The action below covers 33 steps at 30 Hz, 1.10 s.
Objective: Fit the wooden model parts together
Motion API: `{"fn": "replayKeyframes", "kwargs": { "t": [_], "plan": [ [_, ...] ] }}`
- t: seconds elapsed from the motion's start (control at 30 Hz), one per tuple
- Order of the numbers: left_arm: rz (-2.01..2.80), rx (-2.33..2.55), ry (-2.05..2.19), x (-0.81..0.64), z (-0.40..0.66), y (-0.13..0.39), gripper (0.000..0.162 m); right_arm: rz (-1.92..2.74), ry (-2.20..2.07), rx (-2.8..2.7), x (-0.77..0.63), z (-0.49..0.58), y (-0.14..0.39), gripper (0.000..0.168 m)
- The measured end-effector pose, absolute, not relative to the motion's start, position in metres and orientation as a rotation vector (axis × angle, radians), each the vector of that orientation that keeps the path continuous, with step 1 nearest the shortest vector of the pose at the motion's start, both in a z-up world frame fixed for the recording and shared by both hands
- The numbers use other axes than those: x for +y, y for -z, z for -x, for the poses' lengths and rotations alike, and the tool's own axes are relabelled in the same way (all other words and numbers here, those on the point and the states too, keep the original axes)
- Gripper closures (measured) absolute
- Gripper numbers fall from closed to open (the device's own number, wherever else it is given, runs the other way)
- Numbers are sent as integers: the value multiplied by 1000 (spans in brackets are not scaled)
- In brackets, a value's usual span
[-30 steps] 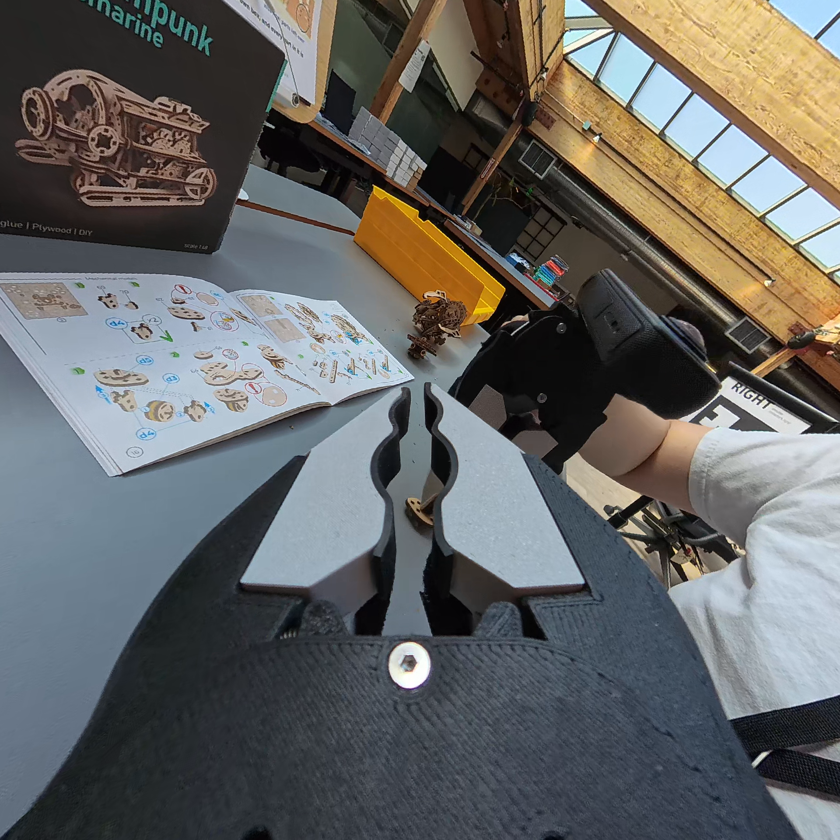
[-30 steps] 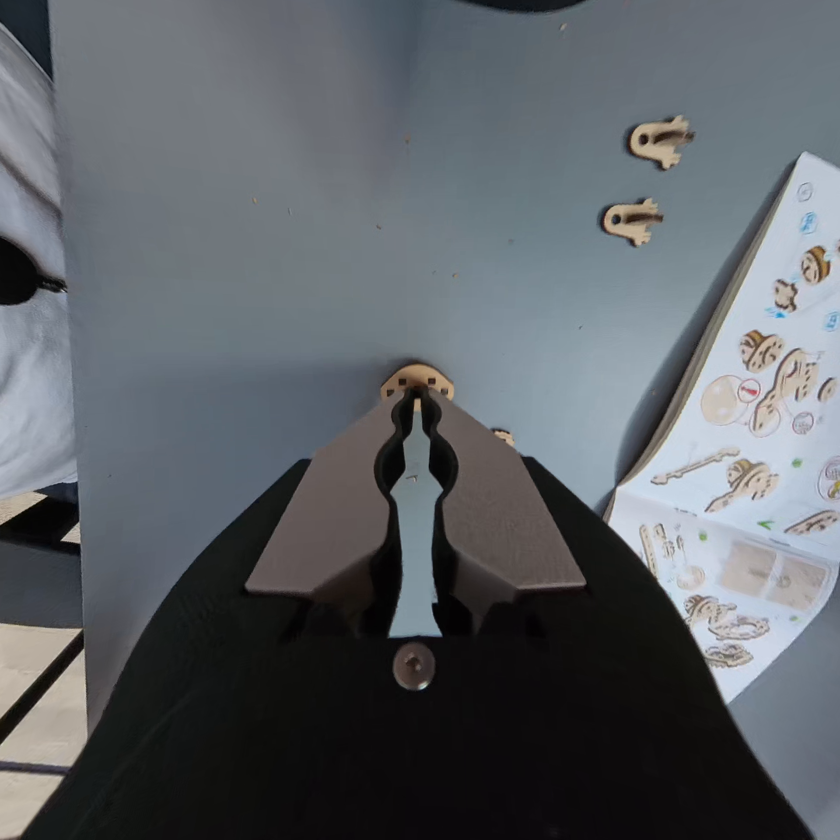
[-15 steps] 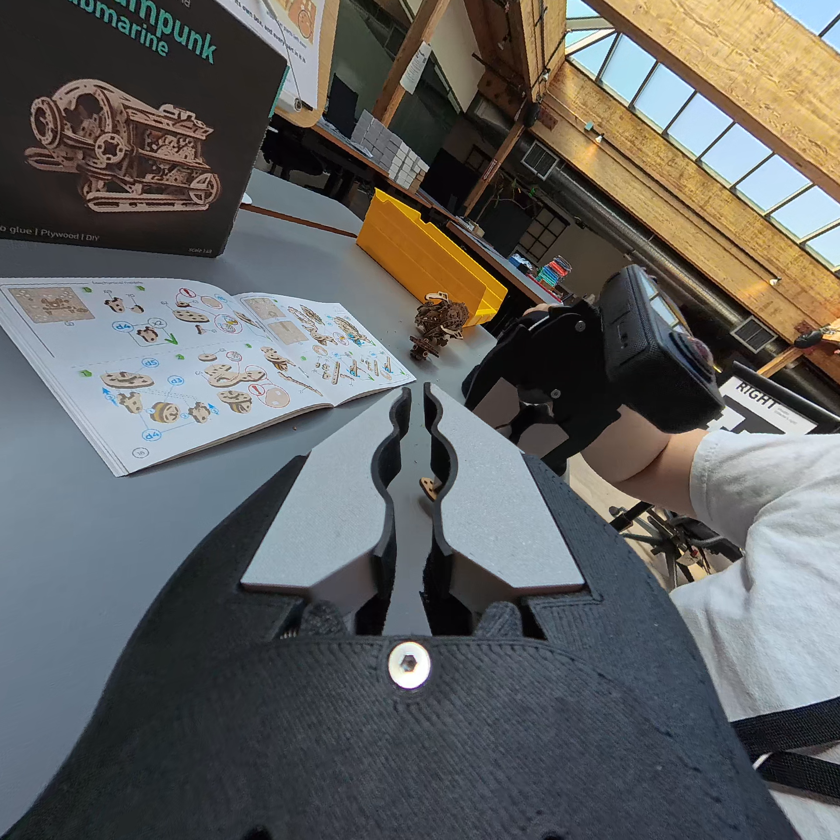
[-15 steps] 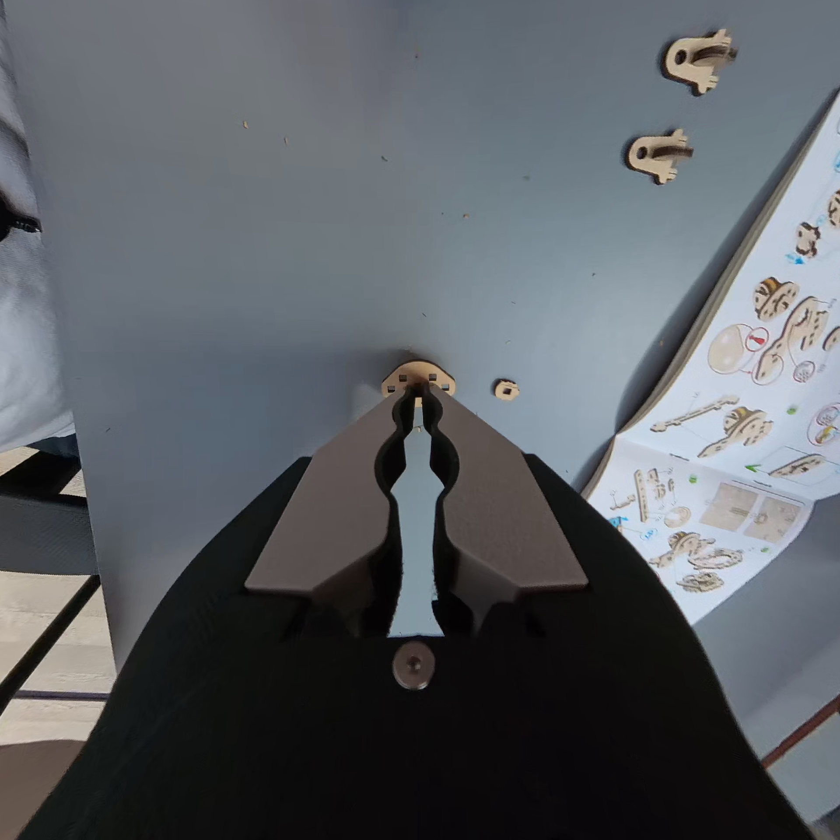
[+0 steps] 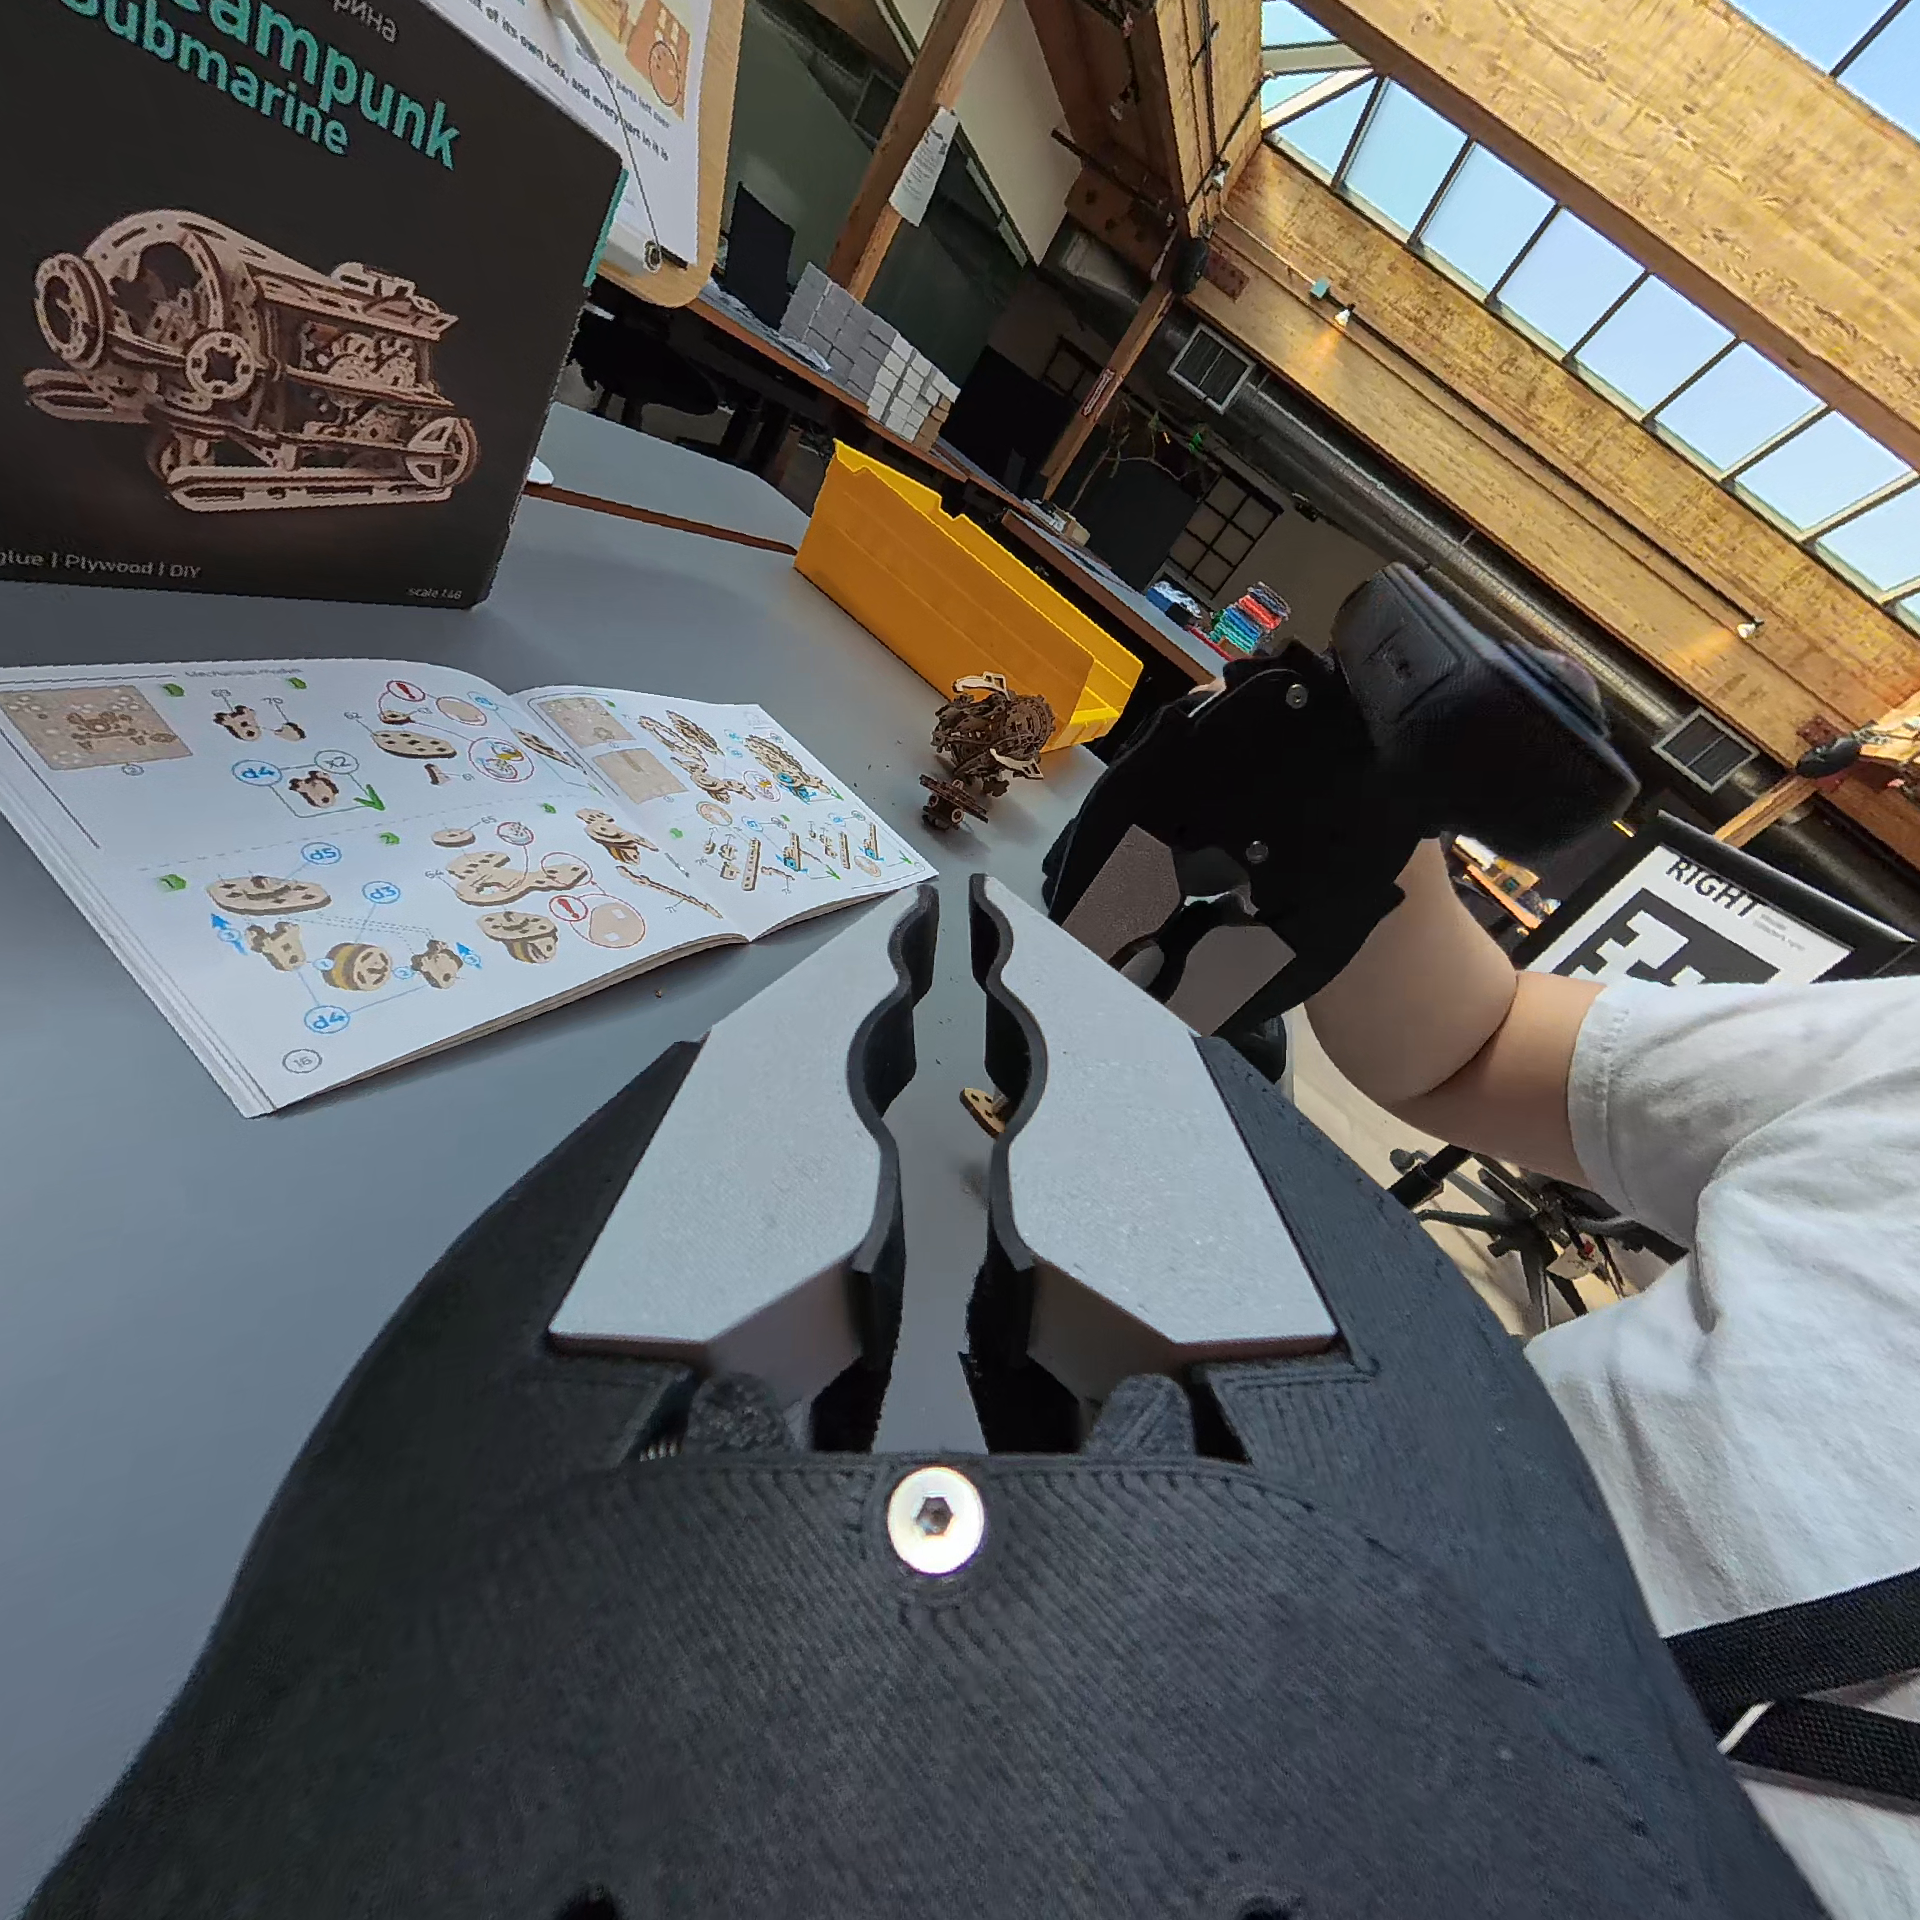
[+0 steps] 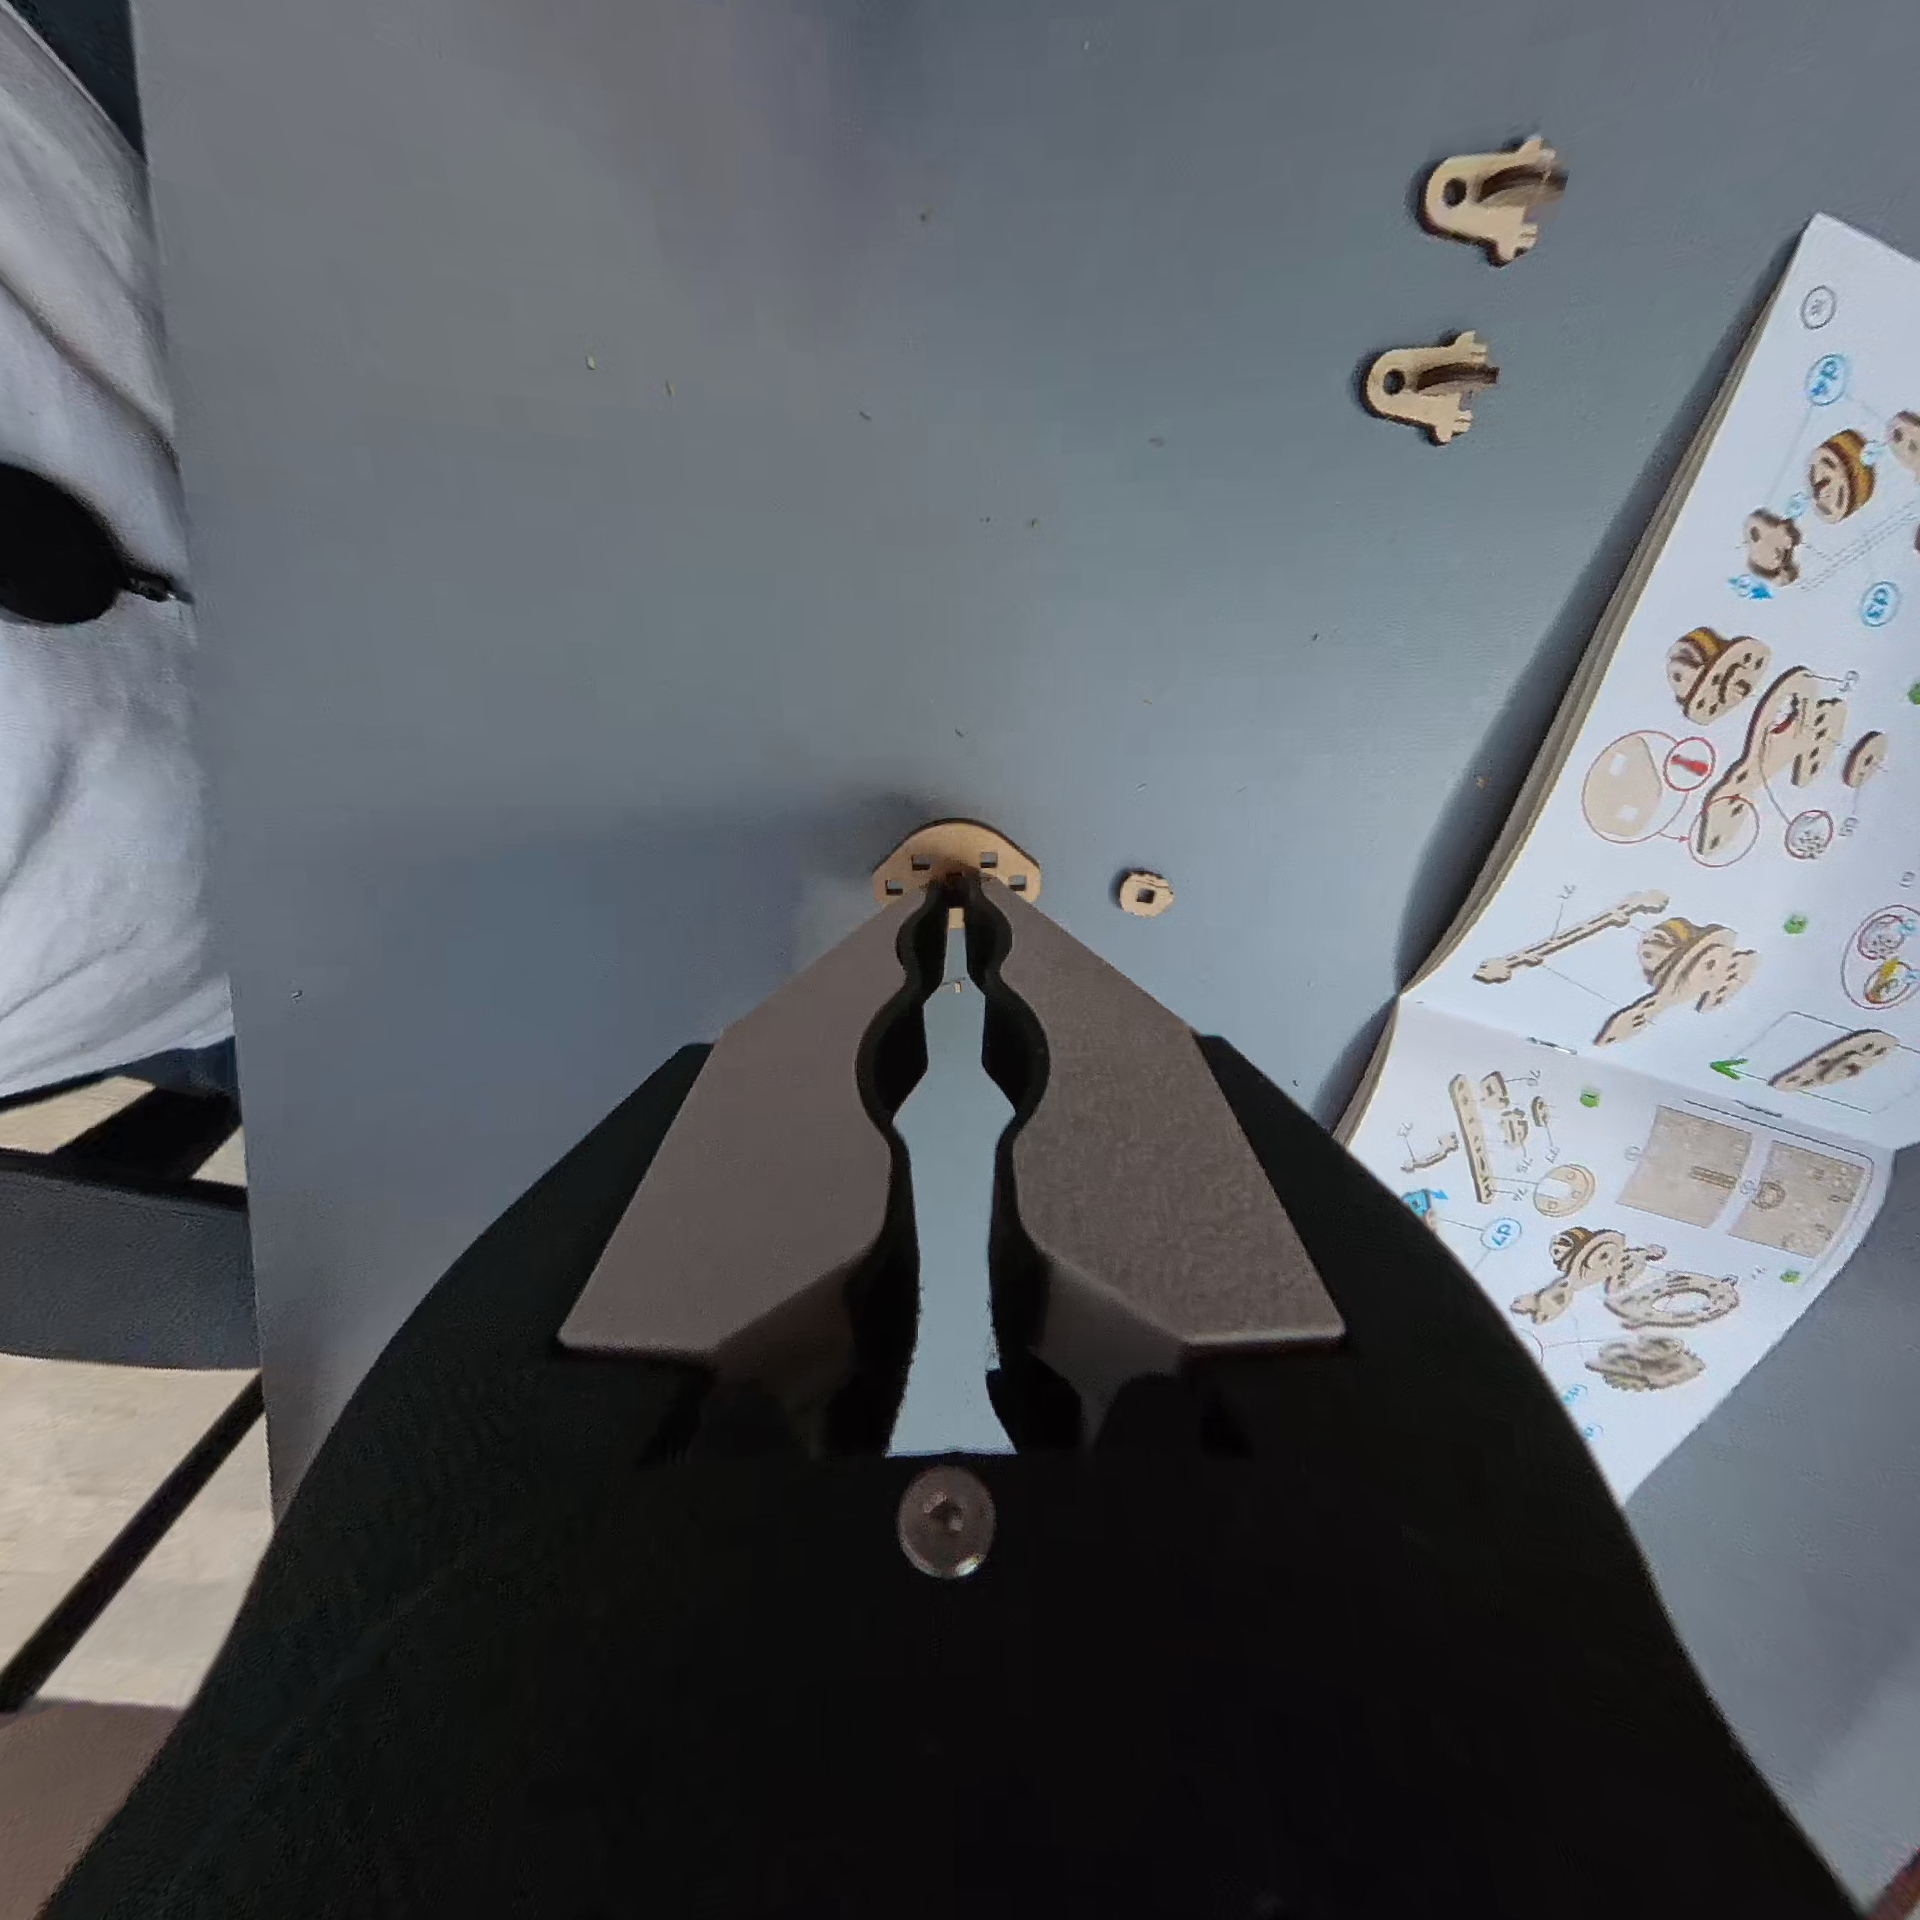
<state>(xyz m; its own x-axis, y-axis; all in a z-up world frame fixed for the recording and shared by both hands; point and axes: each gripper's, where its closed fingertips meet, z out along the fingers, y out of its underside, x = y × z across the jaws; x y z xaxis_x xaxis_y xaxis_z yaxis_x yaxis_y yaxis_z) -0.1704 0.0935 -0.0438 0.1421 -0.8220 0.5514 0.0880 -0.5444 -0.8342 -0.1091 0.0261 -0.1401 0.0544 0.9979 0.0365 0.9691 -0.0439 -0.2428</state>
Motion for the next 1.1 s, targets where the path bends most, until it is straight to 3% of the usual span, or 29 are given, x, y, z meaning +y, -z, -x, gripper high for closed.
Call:
{"fn": "replayKeyframes", "kwargs": {
  "t": [0.2, 0.3, 0.8, 1.1],
  "plan": [
    [1487, 806, 1543, 76, 169, 21, 157, 1564, -1364, -1420, 4, 141, 22, 166],
    [1393, 865, 1594, 62, 166, 10, 158, 1307, -1716, -1165, 3, 121, -17, 166],
    [1314, 1049, 1564, 34, 153, 12, 156, 1416, -1738, -1028, 20, 128, -3, 166],
    [1242, 1127, 1416, 25, 148, 12, 139, 1549, -1725, -1010, 19, 141, 5, 166]
  ]
}}
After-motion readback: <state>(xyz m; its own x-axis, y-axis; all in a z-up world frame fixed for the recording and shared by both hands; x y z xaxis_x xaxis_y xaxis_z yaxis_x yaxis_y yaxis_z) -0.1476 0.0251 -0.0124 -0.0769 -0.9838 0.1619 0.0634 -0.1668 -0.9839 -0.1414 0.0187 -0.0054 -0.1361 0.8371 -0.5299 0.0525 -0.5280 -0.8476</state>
